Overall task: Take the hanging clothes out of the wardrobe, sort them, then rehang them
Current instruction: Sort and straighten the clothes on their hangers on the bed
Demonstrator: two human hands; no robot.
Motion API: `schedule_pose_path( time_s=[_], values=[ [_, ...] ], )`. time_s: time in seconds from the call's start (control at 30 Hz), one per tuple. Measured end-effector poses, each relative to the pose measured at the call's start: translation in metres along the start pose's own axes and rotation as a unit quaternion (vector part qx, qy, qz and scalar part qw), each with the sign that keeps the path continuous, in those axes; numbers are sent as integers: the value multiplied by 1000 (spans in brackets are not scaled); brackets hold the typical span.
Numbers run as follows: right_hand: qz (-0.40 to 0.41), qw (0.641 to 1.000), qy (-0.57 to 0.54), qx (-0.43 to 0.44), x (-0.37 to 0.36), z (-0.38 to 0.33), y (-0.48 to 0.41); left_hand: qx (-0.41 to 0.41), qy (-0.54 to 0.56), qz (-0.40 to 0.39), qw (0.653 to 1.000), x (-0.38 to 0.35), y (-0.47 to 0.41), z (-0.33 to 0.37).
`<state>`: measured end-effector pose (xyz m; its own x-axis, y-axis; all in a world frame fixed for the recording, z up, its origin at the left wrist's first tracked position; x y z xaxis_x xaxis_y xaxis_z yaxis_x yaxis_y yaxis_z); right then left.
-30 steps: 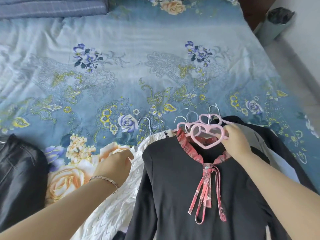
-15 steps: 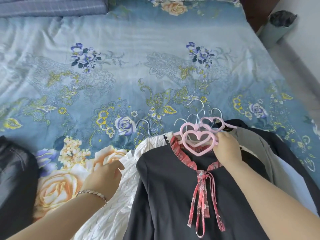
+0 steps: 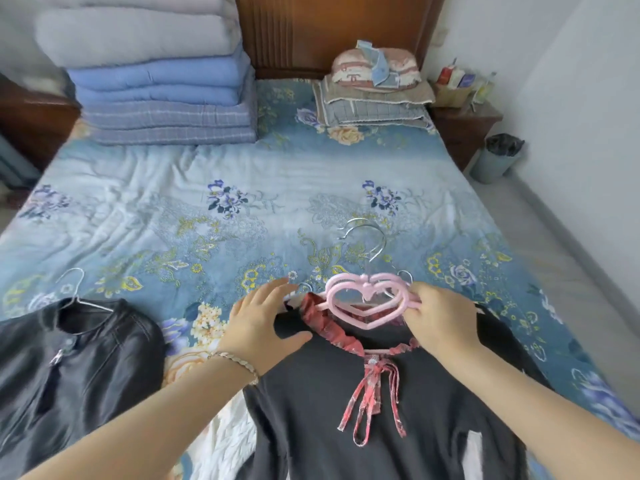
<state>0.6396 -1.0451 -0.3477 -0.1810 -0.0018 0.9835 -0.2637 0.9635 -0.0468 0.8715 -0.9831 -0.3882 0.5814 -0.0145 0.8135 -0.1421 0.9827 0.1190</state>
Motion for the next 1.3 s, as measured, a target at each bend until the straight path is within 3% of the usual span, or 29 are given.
schedule_pose_path(
  time_s=[0.13,0.23,0.43,0.67,1.03,1.3],
  values=[
    [25,999,2,46,66,-93,26,46,-1,37,998,78,47,-13],
    [66,993,-2,103,112,-171,47,85,25,132,987,159,91,-40],
    [141,973,-7,182,186,-317,89,83,7,262,962,297,178,-81],
    [74,966,6,246,200,-450,148,98,-23,324,941,392,275,-151],
    [-38,965,-75,248,219,-518,197,61,-44,417,906,468,355,-166],
    [-106,975,-113,161,186,-474,156,80,-42,346,934,428,298,-167]
  ],
)
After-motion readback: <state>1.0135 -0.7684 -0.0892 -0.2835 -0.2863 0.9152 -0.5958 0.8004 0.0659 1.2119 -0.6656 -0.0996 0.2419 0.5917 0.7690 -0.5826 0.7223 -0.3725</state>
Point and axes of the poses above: each hand's wrist, its own y-axis away from the middle knuckle, its own x-axis out of the back of the hand, z = x × y, the point moved 9 cm from there along -y, towards the middle knuckle, and after that the axes turned 6 degrees about x, right-handed, at the moved point
